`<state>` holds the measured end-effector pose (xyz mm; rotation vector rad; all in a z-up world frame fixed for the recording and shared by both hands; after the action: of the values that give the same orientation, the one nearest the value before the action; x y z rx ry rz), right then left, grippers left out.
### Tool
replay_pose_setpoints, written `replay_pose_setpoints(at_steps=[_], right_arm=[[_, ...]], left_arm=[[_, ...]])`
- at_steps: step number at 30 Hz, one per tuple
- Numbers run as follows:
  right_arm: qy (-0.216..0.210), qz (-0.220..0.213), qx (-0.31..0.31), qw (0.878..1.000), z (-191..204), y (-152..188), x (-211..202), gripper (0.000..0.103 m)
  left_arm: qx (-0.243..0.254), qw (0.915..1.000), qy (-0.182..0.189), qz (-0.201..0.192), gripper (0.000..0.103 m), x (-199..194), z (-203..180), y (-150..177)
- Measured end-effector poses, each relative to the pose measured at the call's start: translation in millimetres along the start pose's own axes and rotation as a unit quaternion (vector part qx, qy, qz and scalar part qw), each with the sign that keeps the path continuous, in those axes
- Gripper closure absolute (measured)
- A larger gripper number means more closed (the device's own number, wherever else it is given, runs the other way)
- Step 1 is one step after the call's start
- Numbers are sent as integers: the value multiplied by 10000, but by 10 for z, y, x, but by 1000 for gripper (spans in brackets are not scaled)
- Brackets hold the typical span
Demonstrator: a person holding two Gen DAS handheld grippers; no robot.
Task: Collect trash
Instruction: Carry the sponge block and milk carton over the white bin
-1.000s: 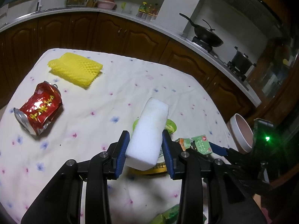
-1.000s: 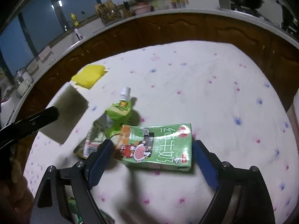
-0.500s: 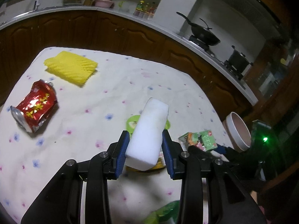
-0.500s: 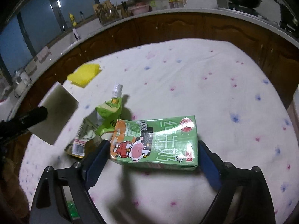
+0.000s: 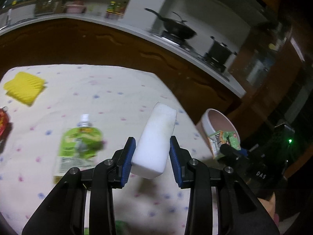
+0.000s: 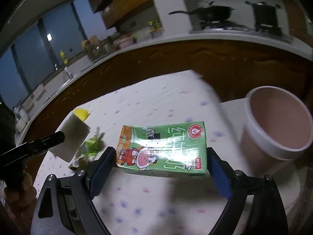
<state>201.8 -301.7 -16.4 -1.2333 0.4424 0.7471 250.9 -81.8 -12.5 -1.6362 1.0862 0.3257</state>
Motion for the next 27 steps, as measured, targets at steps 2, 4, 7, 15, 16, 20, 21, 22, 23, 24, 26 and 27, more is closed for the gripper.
replay_pose_setpoints(at_steps=[2, 4, 7, 15, 16, 20, 21, 22, 23, 24, 26, 27], right_arm=[[105, -98, 112, 9998, -179, -2, -132, 12], [215, -200, 248, 9993, -382, -5, -272, 12], [344, -308, 408, 9981, -605, -13, -426, 12], [481, -483, 750, 9949, -1063, -76, -639, 12], [494, -488, 785, 9945, -1116, -88, -648, 12], [486, -503, 882, 9936, -1272, -136, -661, 12], [507, -508, 886, 9935, -1319, -141, -673, 12], [515, -513, 888, 9934, -1357, -152, -681, 11], [515, -520, 901, 9932, -1365, -165, -676, 11], [512, -529, 914, 9931, -1399, -183, -677, 11], [518, -540, 939, 9928, -1469, -208, -673, 11], [496, -543, 977, 9925, -1515, -227, -670, 11]], left_arm=[[110, 9999, 87, 33, 69, 62, -171, -11], [203, 9997, 155, 57, 69, 125, -334, -17], [324, 9990, 281, 117, 69, 229, -569, -37], [615, 9967, 494, 213, 69, 475, -1043, -99], [627, 9965, 512, 224, 69, 502, -1088, -111], [695, 9955, 597, 245, 69, 625, -1282, -182], [714, 9952, 623, 247, 69, 653, -1334, -194], [736, 9949, 646, 251, 69, 682, -1386, -203], [759, 9946, 663, 261, 69, 717, -1426, -218], [790, 9941, 682, 280, 69, 762, -1485, -235], [828, 9934, 720, 323, 69, 844, -1580, -261], [851, 9931, 733, 345, 69, 894, -1636, -277]])
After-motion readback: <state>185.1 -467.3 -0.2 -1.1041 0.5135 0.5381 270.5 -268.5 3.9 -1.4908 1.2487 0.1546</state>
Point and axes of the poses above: each gripper's, at about its wrist camera, not at the fingertips, and x roughly the way its jaws point, z to its left, y to its underside, the point moved 5 cm from there along x, roughly the way its jaws point, and after that the axes turned 6 degrees about z, right-handed, at the moved point
